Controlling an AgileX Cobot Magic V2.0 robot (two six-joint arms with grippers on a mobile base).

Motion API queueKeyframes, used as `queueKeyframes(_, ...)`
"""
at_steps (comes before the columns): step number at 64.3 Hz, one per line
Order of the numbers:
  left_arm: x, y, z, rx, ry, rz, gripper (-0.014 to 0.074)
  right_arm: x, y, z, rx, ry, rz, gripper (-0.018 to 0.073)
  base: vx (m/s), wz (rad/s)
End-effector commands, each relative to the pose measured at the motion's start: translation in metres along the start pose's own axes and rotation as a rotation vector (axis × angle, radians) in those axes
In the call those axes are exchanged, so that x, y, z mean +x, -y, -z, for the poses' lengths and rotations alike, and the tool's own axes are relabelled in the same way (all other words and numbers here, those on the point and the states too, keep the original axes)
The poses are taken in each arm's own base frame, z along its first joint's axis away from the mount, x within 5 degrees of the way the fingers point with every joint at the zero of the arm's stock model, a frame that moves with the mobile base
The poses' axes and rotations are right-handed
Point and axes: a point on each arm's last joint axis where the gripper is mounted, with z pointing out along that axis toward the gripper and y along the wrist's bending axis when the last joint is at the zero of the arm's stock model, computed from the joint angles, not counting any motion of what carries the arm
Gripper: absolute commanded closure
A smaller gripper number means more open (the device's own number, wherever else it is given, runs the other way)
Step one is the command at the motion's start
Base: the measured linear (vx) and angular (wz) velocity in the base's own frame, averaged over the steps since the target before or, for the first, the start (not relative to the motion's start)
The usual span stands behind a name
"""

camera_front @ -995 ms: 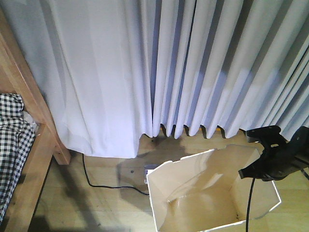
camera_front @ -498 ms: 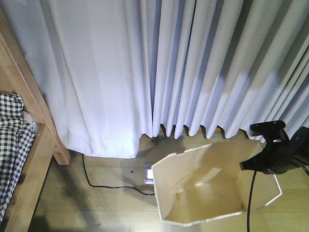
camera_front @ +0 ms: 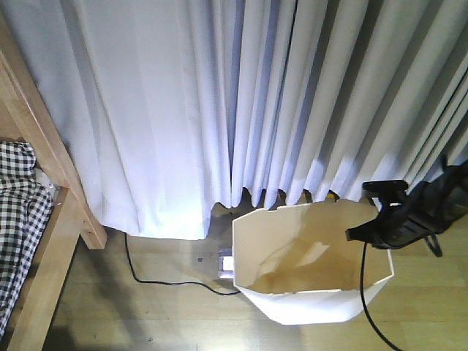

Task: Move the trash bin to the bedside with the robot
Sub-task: 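Lower the bin onto the floor beside the bed with the right gripper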

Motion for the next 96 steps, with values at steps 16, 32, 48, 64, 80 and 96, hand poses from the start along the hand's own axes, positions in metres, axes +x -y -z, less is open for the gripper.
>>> queueKeyframes(16,0.001,-0.002,0.000,-0.013,0.054,0.013,0.0602,-0.031,0.018,-0.028,-0.063,-0.018,-0.041,0.0562,0.00,0.00)
queueKeyframes(32,0.001,-0.002,0.000,-0.013,0.054,0.013,0.0602,-0.032,0.030,-0.059,-0.125,-0.071,-0.001,0.0562,0.00,0.00)
queueKeyframes(48,0.001,-0.002,0.000,-0.013,0.054,0.013,0.0602,-0.034,0.025,-0.091,-0.236,-0.072,-0.034,0.0562,0.00,0.00)
queueKeyframes(64,0.001,-0.002,0.000,-0.013,0.054,0.013,0.0602,-0.033,0.014,-0.116,-0.337,-0.042,-0.063,0.0562,0.00,0.00)
queueKeyframes(80,0.001,-0.002,0.000,-0.013,0.054,0.013,0.0602,-0.025,-0.004,-0.135,-0.425,-0.011,-0.057,0.0562,0.00,0.00)
queueKeyframes(96,0.001,-0.002,0.000,-0.013,0.054,0.013,0.0602,-0.027,-0.011,-0.153,-0.456,0.051,-0.186,0.0562,0.00,0.00)
